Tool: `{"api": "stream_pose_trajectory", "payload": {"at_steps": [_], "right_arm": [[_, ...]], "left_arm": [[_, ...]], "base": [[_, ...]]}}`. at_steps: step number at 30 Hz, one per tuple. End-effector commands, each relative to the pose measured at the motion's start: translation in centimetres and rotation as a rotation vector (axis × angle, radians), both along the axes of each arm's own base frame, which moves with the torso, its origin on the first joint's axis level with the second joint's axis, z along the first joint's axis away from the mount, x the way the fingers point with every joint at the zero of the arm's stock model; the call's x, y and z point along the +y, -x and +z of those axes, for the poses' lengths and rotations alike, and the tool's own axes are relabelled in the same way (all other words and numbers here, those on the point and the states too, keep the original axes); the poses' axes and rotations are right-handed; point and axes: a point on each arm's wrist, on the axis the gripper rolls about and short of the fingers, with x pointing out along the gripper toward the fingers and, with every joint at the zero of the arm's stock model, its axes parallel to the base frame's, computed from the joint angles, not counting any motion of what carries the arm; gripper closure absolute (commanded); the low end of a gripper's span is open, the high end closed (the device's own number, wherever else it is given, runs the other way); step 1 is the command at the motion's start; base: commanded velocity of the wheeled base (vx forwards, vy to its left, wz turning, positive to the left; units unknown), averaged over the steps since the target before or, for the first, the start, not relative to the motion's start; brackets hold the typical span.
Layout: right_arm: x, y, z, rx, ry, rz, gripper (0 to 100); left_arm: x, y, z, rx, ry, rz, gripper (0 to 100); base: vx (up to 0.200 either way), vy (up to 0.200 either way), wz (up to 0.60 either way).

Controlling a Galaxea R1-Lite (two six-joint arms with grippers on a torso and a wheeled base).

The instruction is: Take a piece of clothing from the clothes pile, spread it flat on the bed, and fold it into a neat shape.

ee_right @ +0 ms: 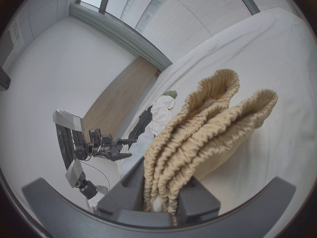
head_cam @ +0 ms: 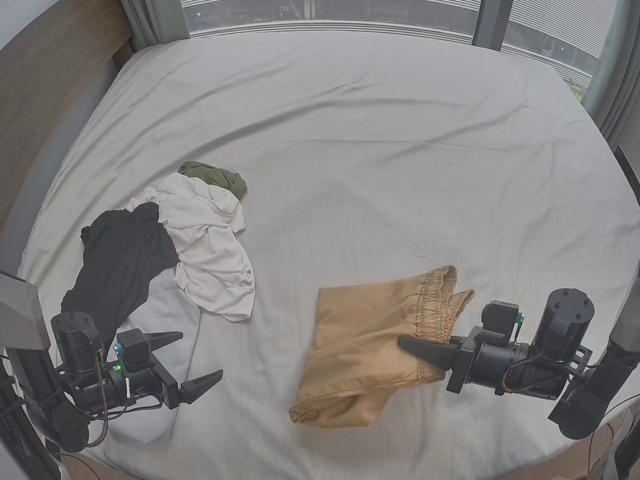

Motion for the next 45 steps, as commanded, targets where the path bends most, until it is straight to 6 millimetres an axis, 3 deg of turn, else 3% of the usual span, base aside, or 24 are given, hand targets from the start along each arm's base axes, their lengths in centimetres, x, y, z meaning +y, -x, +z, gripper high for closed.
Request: {"api": "stream_pose_trajectory", "payload": {"at_steps": [1, 5, 19, 45], "right_arm": [[0.6, -0.3, 1.8, -0.058, -0.058, 0.014, 100], [1.0, -0.8, 3.4, -0.089, -0.120, 0.011, 100], [2.3, -4.1, 6.2, -0.119, -0.144, -0.014, 100], [1.9, -10.5, 13.1, -0.195, -0.178, -0.117, 100]], "left_arm": [[0.0, 0.4, -0.2, 0.017, -0.001, -0.001, 0], [0.0, 0.4, -0.2, 0.019, -0.002, -0.001, 0], [0.0, 0.4, -0.2, 0.020, -0.002, -0.001, 0], [0.0, 0.4, -0.4, 0.030, -0.002, -0.004, 0]], "base": [[0.000, 0.000, 0.00], [0.000, 0.000, 0.00], [0.000, 0.000, 0.00], [0.000, 0.000, 0.00]]}}
